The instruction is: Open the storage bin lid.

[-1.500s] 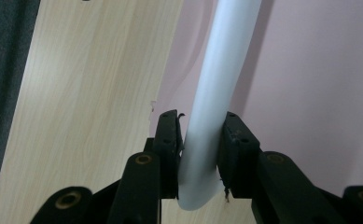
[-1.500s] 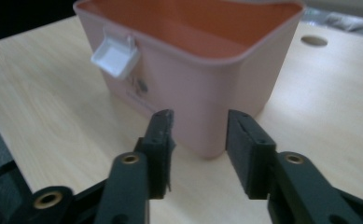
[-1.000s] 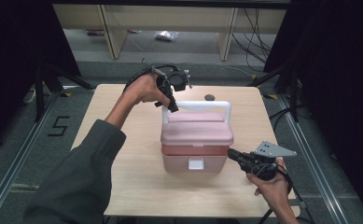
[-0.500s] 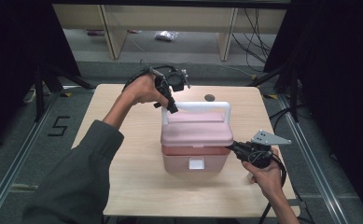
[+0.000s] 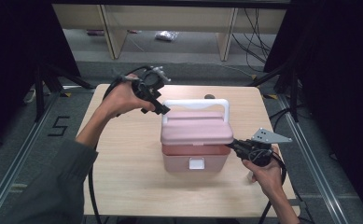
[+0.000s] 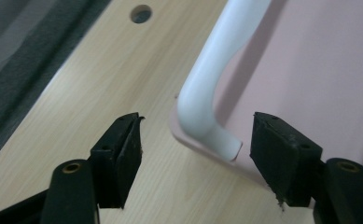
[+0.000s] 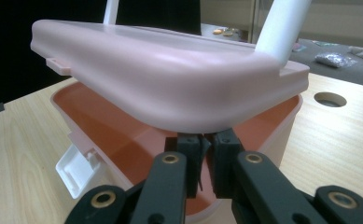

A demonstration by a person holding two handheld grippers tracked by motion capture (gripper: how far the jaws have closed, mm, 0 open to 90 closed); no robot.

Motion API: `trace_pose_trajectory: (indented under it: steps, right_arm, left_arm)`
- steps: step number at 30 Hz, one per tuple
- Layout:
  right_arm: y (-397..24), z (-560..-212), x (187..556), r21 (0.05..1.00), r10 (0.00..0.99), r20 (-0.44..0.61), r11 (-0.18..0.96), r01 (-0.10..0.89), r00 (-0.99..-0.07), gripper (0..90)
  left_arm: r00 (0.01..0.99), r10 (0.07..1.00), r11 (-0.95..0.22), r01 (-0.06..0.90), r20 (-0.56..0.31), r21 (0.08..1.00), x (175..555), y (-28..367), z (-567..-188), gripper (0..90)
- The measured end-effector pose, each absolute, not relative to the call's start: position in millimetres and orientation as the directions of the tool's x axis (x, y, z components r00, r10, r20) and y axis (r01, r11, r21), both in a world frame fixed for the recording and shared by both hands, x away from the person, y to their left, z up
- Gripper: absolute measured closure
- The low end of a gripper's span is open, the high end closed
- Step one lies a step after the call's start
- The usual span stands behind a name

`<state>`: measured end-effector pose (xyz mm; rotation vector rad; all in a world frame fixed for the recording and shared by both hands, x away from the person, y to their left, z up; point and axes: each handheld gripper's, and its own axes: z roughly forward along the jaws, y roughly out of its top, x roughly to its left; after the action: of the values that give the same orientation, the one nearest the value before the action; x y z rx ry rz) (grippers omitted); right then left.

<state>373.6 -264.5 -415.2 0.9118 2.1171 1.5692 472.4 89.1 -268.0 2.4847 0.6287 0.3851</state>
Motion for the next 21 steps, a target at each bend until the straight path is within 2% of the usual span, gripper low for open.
trace_pose_trajectory:
  steps: [3,5,6,9,11,14,16,17,21]
  right_arm:
    - [-264,-414,371,0.936,0.676,0.106,0.179,0.302,-0.729,85.4]
    - [-265,-413,372,0.936,0.679,0.101,0.182,0.301,-0.727,85.4]
    - [-266,-412,373,0.94,0.679,0.079,0.193,0.282,-0.729,85.4]
    - [-264,-411,373,0.941,0.673,0.1,0.176,0.29,-0.733,85.2]
    - [-264,-409,374,0.946,0.684,0.07,0.185,0.266,-0.726,85.2]
    - [-263,-405,373,0.939,0.684,0.104,0.171,0.298,-0.722,85.2]
    - [-263,-403,375,0.944,0.676,0.074,0.189,0.269,-0.733,85.2]
    - [-262,-401,372,0.938,0.682,0.093,0.185,0.294,-0.725,85.2]
    - [-262,-398,374,0.941,0.676,0.071,0.199,0.274,-0.734,85.2]
  left_arm:
    - [0.805,0.581,-0.676,0.396,0.119,0.621,454,114,-284,30.9]
    - [0.795,0.596,-0.665,0.406,0.117,0.626,450,119,-289,29.4]
    - [0.78,0.62,-0.627,0.428,0.085,0.651,442,130,-298,28.0]
    - [0.744,0.667,-0.569,0.486,0.027,0.663,434,137,-309,23.5]
    - [0.745,0.667,-0.554,0.481,0.017,0.68,431,143,-321,24.0]
    - [0.716,0.697,-0.481,0.49,-0.022,0.727,422,146,-337,23.9]
    - [0.708,0.705,-0.458,0.507,-0.048,0.73,416,144,-350,24.0]
    - [0.708,0.704,-0.456,0.509,-0.055,0.73,413,142,-355,23.9]
    - [0.721,0.686,-0.442,0.518,-0.097,0.732,407,132,-375,22.4]
